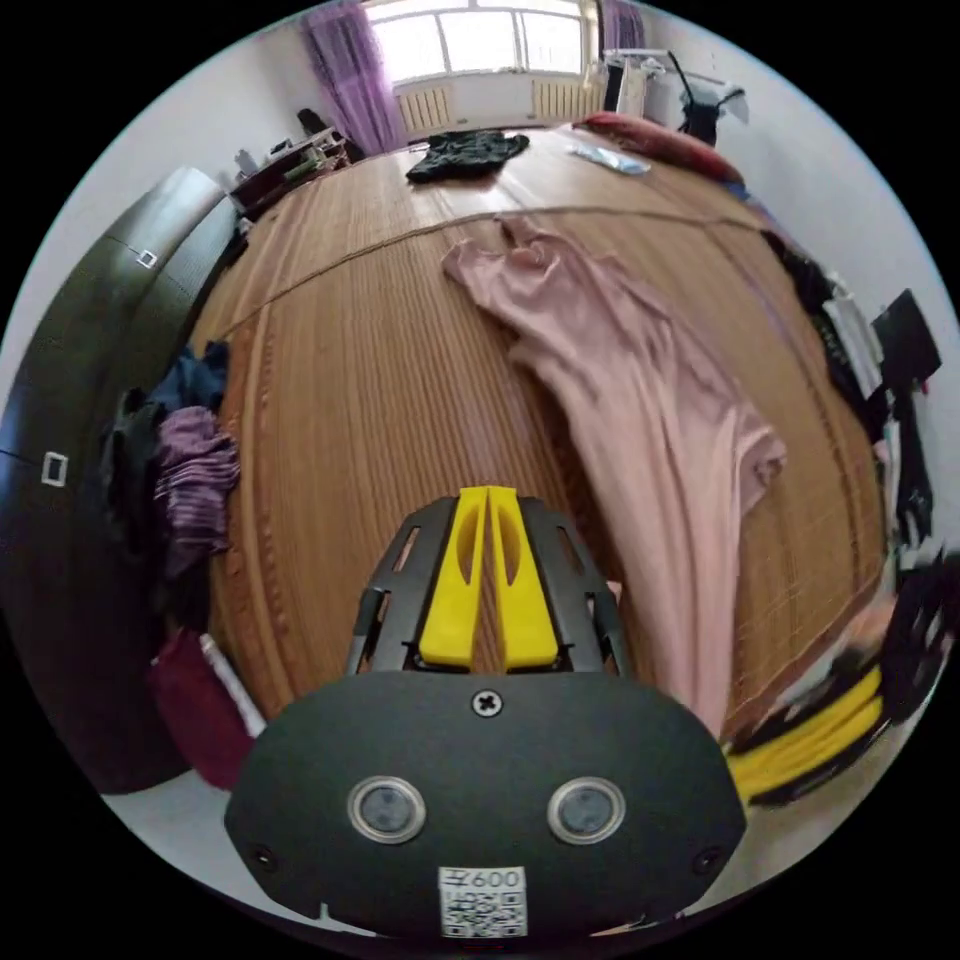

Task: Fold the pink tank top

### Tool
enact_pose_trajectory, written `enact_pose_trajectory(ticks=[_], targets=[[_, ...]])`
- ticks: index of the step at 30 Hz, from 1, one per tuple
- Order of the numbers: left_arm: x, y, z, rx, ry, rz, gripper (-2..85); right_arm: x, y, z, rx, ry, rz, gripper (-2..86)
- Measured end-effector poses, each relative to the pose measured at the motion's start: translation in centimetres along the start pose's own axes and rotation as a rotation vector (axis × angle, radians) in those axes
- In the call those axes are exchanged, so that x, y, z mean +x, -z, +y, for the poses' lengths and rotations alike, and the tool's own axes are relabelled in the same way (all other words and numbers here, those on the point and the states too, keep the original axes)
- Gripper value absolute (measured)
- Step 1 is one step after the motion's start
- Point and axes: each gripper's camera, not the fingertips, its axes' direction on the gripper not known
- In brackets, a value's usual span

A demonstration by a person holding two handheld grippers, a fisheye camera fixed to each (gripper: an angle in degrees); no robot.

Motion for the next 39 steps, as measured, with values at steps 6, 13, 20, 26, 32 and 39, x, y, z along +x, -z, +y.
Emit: enact_pose_trajectory(ticks=[6, 13, 20, 26, 32, 39], targets=[[3.5, -10.5, -7.8, -0.116, -0.12, 0.292, 0.3, -2.6, -0.8, -0.4, 0.026, 0.196, -0.121, -0.7], [9.0, -6.7, 1.7, -0.162, -0.22, 0.291, 0.4, 9.2, 6.8, 0.9, 0.04, 0.062, 0.028, 2.0], [8.3, -1.3, 5.7, -0.177, -0.141, 0.471, 1.9, 23.9, 11.0, -1.3, 0.141, -0.372, 0.273, 8.5], [0.6, -2.0, 3.5, 0.004, 0.331, 0.463, 8.0, 28.3, 4.9, -5.3, 0.16, -0.553, 0.163, 9.0], [5.9, -5.3, 4.8, -0.027, 0.208, 0.317, 4.3, 25.4, -0.7, -8.6, 0.173, -0.608, 0.367, 1.3], [3.4, 7.0, 18.1, 0.398, 0.276, 0.475, 2.5, 15.0, 7.4, -4.1, 0.578, -0.539, 0.405, -0.8]])
